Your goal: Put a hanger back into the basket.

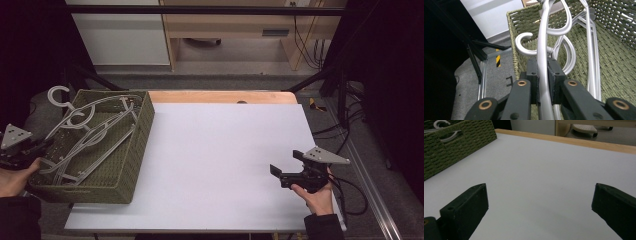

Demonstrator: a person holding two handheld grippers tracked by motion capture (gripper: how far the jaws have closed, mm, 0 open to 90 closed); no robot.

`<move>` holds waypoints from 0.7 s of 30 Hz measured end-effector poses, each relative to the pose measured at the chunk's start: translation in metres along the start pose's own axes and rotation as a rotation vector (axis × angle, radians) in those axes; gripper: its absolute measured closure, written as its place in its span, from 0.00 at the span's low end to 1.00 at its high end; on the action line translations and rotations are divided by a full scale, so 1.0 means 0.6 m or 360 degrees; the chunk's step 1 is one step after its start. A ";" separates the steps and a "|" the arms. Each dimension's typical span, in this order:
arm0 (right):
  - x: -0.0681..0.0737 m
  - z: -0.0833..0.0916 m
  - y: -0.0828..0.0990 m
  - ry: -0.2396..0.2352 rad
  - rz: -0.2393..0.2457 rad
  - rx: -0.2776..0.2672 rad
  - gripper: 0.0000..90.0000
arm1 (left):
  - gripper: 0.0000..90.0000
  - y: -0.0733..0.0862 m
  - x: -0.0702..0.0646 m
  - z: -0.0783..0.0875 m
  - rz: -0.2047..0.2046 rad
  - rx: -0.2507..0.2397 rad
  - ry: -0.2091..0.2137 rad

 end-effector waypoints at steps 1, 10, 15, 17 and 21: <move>0.000 0.000 0.000 0.0003 0.0000 -0.0001 0.01 | 0.91 -0.002 -0.003 -0.002 -0.0006 0.0004 0.0013; 0.000 0.001 0.000 0.0000 0.0001 0.0004 0.01 | 0.91 -0.009 -0.031 -0.023 -0.0072 0.0056 0.0029; 0.001 0.000 0.001 -0.0002 0.0005 0.0010 0.01 | 0.91 -0.009 -0.035 -0.027 -0.0033 0.0078 0.0057; 0.000 0.001 0.001 0.0002 0.0011 0.0011 0.01 | 0.90 -0.008 -0.034 -0.027 -0.0014 0.0111 0.0079; 0.000 0.001 0.000 0.0000 0.0004 0.0008 0.01 | 0.90 -0.006 -0.036 -0.031 0.0018 0.0192 0.0125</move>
Point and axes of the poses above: each handheld gripper's, and its own axes: z roughly backward along the jaws, y roughly out of its underside, x roughly to its left, the point moved 5 cm from there along -z, roughly forward along the jaws, and after that the axes turned 12 degrees about -z, right-handed, at the moved point
